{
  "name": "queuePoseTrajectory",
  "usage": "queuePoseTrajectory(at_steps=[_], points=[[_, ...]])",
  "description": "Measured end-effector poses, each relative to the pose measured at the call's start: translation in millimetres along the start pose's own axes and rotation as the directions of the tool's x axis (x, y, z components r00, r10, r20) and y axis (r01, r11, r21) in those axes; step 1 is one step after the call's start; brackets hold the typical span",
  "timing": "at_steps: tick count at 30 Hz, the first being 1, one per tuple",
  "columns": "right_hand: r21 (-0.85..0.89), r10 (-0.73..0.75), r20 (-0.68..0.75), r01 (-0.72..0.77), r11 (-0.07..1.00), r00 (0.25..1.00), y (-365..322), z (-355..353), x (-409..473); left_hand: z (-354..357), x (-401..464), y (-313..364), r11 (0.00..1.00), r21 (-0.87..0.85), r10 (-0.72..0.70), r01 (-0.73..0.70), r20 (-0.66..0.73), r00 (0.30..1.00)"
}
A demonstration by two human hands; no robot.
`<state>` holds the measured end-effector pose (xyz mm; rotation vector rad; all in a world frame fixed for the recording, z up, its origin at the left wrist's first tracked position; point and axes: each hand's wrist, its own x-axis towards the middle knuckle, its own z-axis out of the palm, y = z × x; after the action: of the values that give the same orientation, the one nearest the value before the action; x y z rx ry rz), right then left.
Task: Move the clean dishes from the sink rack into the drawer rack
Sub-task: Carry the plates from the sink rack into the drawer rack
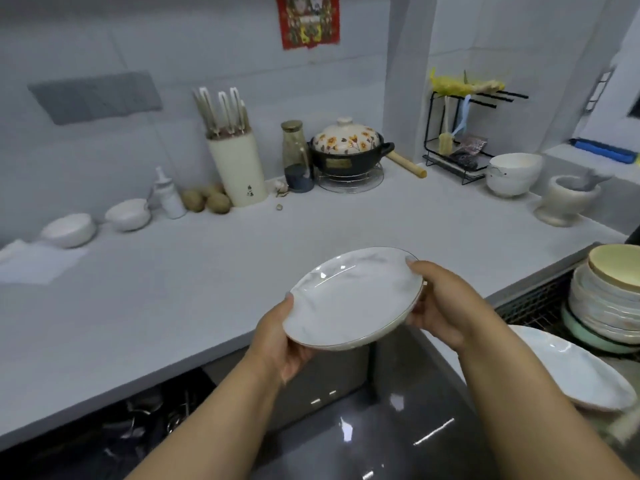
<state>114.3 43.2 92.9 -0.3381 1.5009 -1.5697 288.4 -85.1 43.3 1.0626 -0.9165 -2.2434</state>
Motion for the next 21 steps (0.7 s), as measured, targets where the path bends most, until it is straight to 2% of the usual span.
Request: queuePoseTrajectory(at_steps=[3,11,16,18,21], points=[[-0.03,0.038,0.104,-0.035,0.999,0.994,12.5,48.2,-5.8,-49.6,-27.4,14.3,0.999,0.007,0.046,-0.045,-0.095,0.994],[-0.113,0.091,0.234,-0.066,0.991,0.968,68.2,175.9,-44.1,-176.2,-112.8,33.2,0.995,0.042,0.101,-0.092,-0.346,0.933],[-0.177,0.148,0.32,-0.094,0.98,0.936,111.5,257.3,-76.6,-274.6,-172.6,35.4,0.99,0.084,0.139,-0.111,-0.545,0.827],[-0.183,0.167,0.325,-0.112,0.977,0.931,122.5,276.8,-84.4,-299.6,-189.2,35.4,0.985,0.141,0.166,-0.103,-0.579,0.799],[-0.237,0.203,0.361,-0.121,0.964,0.91,148.7,318.2,-100.0,-352.2,-219.8,34.7,0.98,0.143,0.199,-0.139,-0.676,0.71]])
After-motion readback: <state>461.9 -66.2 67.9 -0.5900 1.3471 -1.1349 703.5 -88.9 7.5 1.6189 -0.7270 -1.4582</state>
